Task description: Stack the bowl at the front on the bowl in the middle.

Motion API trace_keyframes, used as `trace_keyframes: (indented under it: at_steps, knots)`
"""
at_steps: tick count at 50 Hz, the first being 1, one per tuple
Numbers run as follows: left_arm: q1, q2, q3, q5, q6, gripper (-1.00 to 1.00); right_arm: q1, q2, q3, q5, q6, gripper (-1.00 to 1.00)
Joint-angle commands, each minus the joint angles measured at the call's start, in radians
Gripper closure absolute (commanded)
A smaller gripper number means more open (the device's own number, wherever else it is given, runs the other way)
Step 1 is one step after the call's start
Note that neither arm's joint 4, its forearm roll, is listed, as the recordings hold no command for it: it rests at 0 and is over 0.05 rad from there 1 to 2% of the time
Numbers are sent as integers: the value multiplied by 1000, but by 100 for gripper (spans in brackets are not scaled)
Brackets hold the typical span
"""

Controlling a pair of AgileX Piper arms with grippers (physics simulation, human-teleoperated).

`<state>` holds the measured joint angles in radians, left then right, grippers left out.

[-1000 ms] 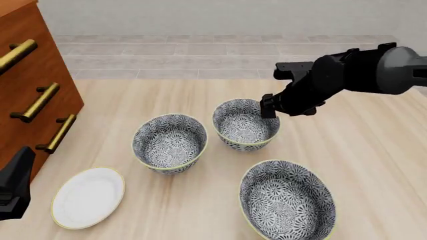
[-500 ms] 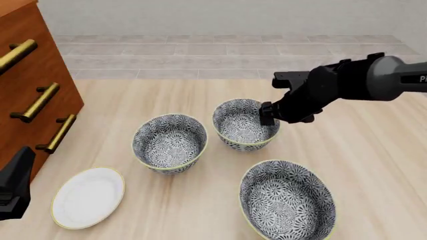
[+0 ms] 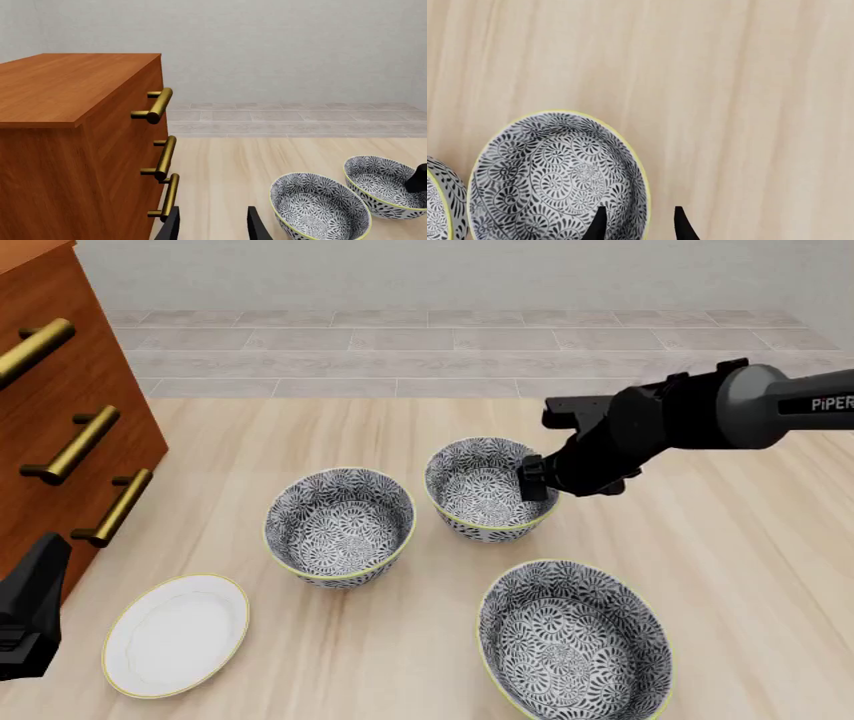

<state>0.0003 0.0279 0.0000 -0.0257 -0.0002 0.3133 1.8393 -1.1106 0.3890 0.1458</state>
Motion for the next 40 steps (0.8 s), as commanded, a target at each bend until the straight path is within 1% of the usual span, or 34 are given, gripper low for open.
trace_keyframes:
  at_steps: [1,14,20,23,24,25,27,28,29,30,31,32,33,34,40]
  knots:
    - [0,-6,-1,7,1,-100,-5,-6,3,1,-9,100]
    - [0,-6,-1,7,1,-100,-27,-40,-15,20,-25,100]
    - [0,-6,-1,7,1,-100,-18,-66,-22,37,-11,100]
    - [0,-6,-1,7,0,-100,-8,-107,-52,75,2,100]
    - [0,-6,-1,7,1,-100,1,-139,-83,105,12,100]
    - [0,-6,-1,7,0,-100,0,-146,-103,128,1,100]
    - [0,-6,-1,7,1,-100,1,-178,-157,175,-1,100]
    - [0,-6,-1,7,1,-100,1,-178,-158,175,-1,100]
    - [0,-6,-1,7,1,-100,6,-193,-184,201,5,100]
    - [0,-6,-1,7,0,-100,4,-201,-206,220,-5,100]
    - [0,-6,-1,7,1,-100,8,-207,-212,225,6,100]
    - [0,-6,-1,7,1,-100,0,-209,-230,243,-16,100]
    - [0,-6,-1,7,1,-100,4,-214,-234,248,-9,100]
    - [0,-6,-1,7,1,-100,2,-223,-248,266,-17,100]
    - [0,-6,-1,7,1,-100,-3,-248,-274,303,-30,100]
